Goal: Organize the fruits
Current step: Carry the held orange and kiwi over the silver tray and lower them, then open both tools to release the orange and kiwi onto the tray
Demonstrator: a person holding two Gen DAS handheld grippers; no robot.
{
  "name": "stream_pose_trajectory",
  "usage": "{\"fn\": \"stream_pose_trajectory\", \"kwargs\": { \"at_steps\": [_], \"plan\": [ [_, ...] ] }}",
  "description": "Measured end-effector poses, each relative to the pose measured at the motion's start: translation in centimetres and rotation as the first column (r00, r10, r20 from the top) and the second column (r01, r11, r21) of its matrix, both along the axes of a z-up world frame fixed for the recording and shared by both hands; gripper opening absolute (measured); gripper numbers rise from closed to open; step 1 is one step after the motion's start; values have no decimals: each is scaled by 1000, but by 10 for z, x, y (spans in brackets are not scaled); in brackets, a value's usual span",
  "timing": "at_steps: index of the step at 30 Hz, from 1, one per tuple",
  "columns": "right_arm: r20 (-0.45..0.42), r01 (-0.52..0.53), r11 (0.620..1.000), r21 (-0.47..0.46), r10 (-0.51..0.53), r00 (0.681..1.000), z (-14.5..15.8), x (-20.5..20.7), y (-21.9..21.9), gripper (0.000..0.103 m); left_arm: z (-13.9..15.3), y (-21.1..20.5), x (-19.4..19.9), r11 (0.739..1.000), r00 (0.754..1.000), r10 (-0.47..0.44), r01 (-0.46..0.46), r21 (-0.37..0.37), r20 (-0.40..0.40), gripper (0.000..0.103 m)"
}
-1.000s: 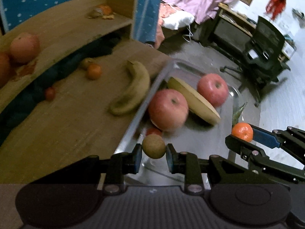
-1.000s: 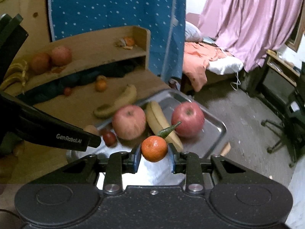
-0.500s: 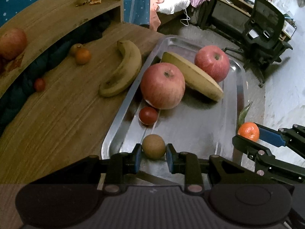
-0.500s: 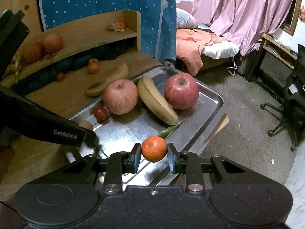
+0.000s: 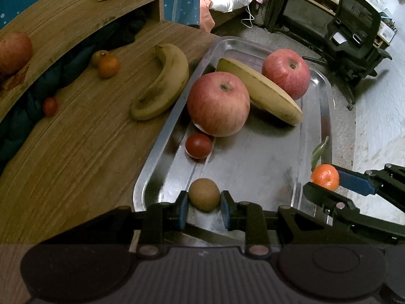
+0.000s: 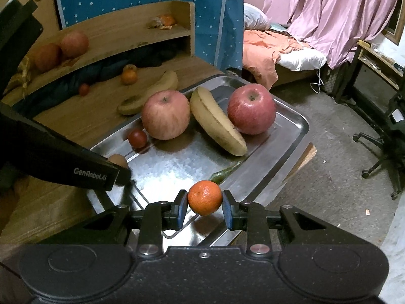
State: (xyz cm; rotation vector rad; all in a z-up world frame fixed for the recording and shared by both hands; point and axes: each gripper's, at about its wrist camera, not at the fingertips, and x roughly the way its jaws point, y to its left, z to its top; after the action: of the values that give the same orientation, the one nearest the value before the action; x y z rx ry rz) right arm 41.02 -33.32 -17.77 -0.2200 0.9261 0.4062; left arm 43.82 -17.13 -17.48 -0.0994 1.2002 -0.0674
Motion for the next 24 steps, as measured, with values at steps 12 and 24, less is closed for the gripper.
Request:
{"fn": "stream_pose_trajectory", "kwargs": {
  "at_steps": [12,24],
  "plan": [
    [-5,-9,1000,-17,9,1000,-4,3,4,32,-1,2,2,1000,1000,7,-7,-9,-8,31],
    [36,-13,999,-37,15,999,8,-3,9,74,21,13,-5,998,997,45,-43,-38,56,72]
  ]
}}
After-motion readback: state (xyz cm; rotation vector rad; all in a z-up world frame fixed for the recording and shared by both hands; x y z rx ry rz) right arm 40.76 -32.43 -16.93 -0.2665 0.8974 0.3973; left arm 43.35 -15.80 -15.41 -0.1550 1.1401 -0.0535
